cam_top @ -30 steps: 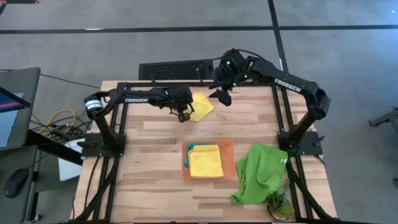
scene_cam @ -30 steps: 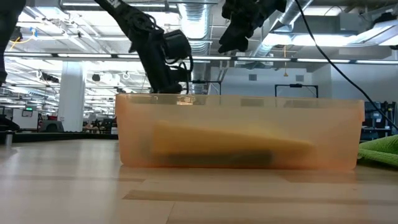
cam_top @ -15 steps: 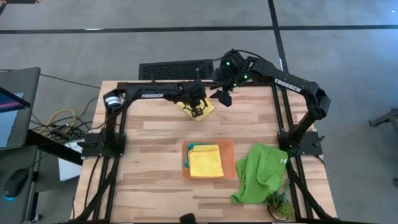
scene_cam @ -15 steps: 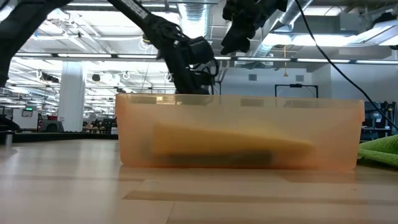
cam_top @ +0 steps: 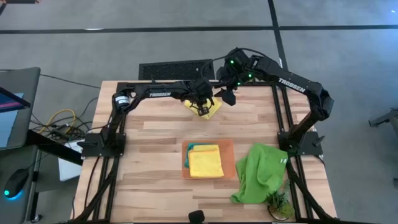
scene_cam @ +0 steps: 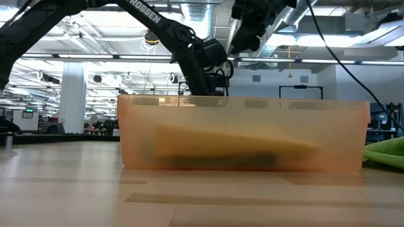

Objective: Fold microfiber towels
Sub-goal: Fold the yellow towel, then put the yellow towel into the bin

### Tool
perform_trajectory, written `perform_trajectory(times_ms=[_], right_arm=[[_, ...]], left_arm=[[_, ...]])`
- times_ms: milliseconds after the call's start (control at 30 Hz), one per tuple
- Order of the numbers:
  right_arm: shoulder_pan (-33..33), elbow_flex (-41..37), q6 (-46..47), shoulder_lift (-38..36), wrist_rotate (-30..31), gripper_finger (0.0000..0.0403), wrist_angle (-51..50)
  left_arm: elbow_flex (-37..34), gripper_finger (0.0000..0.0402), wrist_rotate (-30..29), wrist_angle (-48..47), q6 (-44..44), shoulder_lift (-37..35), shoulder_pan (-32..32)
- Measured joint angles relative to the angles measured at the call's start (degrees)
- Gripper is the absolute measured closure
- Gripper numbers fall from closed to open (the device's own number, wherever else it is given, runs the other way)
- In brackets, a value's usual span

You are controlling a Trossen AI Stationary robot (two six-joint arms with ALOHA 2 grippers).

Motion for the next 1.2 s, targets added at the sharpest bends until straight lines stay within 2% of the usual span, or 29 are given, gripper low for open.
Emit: perform_trajectory(times_ms=[467,867,1033,1200], right_arm=[[-0.49,0.04,-1.44,-3.36,1.68,0.0163,-1.24],[-0.40,0.04,-1.49,-3.49,1.64,0.0163,-1.18],[-1.36,0.04,-1.56,-3.49,1.62,0.0163,-1.46],[-2.95,0.04,-1.70,-3.46,1.66,0.0163,-3.92]], left_arm=[[0.01,0.0394,0.11,5.95,1.12,-0.04,-0.43],[0.01,0.0264,0.15,7.01,0.22,-0.13,-0.71],[4.25,0.0239,0.14,-2.15,-1.41,-0.56,-0.74],[8.76,0.0238,1.06,-14.09,-0.27,-0.70,-0.04]])
